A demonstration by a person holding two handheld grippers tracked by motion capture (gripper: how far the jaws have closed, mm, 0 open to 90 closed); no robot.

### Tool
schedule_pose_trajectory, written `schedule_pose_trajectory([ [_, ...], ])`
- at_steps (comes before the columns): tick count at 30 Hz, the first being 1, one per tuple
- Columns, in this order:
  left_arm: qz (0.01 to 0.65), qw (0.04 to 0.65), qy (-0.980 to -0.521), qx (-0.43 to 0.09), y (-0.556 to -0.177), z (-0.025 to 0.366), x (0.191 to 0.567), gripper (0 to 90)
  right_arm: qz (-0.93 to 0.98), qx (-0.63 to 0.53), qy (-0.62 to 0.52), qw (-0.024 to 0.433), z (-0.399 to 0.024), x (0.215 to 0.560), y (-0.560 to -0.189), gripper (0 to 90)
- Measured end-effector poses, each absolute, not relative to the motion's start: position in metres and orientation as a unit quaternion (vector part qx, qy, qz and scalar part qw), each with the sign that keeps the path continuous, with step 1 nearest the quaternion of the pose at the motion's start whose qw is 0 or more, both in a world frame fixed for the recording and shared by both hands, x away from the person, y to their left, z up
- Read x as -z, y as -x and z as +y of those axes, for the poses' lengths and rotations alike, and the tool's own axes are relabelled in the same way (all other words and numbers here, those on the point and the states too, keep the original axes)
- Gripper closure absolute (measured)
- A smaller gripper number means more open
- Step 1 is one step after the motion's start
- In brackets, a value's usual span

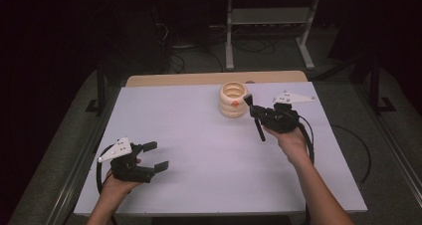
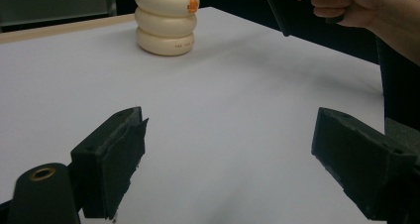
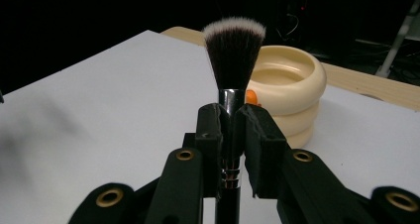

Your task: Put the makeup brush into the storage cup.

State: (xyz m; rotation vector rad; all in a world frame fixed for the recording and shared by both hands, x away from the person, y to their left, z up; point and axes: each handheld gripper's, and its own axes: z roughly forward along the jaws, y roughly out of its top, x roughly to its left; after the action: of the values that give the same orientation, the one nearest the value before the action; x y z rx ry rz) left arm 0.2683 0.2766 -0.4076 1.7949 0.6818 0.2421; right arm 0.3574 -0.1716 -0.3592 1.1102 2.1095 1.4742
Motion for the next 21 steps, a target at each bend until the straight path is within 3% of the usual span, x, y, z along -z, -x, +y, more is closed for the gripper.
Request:
schedule_pose_trajectory([
  [21, 0.292, 0.574, -0.758, -0.102, -0.2679, 0.2784, 0.4068, 12.7, 0.718, -0.555, -0.374, 0.19, -0.1701, 0.3492, -0.3645, 76.6],
])
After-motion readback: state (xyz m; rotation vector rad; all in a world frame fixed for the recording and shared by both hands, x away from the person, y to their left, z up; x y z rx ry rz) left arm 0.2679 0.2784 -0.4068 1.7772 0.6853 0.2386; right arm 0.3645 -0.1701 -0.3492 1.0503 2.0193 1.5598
